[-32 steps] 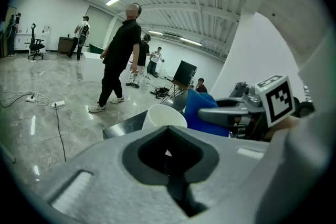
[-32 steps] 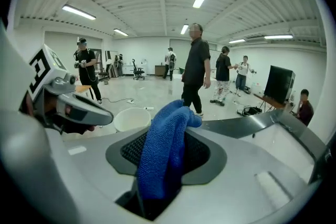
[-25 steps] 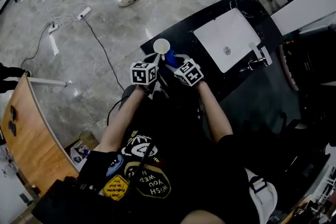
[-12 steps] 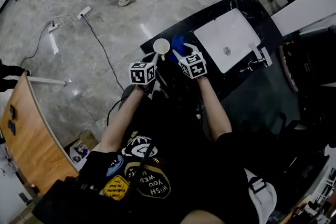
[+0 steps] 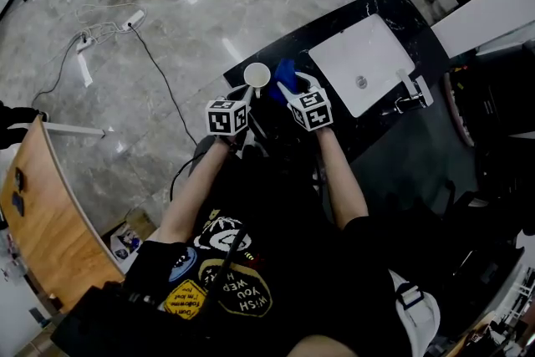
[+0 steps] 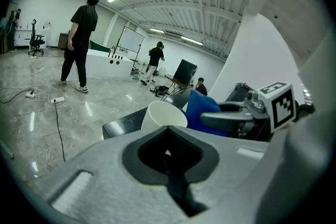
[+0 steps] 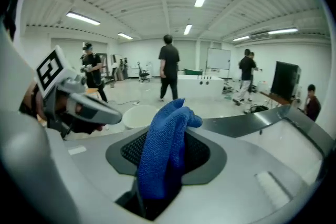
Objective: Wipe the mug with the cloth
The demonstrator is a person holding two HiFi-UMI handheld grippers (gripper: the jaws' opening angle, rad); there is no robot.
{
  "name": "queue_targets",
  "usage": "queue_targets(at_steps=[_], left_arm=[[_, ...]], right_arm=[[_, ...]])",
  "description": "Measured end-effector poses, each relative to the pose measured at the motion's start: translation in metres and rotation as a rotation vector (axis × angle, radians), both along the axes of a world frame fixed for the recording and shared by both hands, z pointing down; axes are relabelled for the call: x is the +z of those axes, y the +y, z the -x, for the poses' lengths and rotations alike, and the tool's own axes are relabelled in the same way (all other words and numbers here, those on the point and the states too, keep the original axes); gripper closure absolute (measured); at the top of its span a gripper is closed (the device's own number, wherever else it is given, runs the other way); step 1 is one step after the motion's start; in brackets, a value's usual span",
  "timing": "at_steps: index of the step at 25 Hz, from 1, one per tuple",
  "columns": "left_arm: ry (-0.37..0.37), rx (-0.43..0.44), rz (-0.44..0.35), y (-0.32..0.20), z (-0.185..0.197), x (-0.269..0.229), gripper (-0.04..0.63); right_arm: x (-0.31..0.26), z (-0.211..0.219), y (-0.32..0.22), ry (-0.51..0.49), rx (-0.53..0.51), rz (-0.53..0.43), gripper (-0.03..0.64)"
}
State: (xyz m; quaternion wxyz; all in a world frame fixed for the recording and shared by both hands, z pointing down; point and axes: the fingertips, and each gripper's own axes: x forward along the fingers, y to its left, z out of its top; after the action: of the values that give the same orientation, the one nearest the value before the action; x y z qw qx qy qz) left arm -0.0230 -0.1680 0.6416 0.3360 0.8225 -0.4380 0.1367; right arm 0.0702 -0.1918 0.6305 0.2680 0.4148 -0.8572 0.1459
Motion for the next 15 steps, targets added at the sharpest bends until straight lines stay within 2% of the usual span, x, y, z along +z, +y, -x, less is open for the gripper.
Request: queue_targets(at_steps=[2,4,9,11,13,15], left_arm=[[0.0,-0.001,0.0,0.0,0.0,0.0,0.592],[0.001,-0.001,0.001,0.0,0.0,0.0,0.592],[0.001,0.002,0.004,-0.001,0.001,0.0,0.592],[0.003,0.002,0.003,-0.001,0.001,0.0,0.592],[0.003,0.003,0.003,0.0,0.0,0.0,0.592],[0.005,0.003,0.004,0.0,0.0,0.0,0.592]], right_arm=[[-0.008,-0.009,-0.012,0.006,0.069,-0.022,0.454],[-0.001,-0.002,-0.008,0.031,0.04,0.004,0.454],[0.034,0.049,0.046,0.092,-0.249,0.091,0.454],[0.041,0.059,0.065,0.097,-0.333,0.114,0.454],[0.04,0.053,0.064,0.093,-0.324,0.107,0.454],[0.026,0.035,0.043,0.055,-0.212,0.075,0.454]])
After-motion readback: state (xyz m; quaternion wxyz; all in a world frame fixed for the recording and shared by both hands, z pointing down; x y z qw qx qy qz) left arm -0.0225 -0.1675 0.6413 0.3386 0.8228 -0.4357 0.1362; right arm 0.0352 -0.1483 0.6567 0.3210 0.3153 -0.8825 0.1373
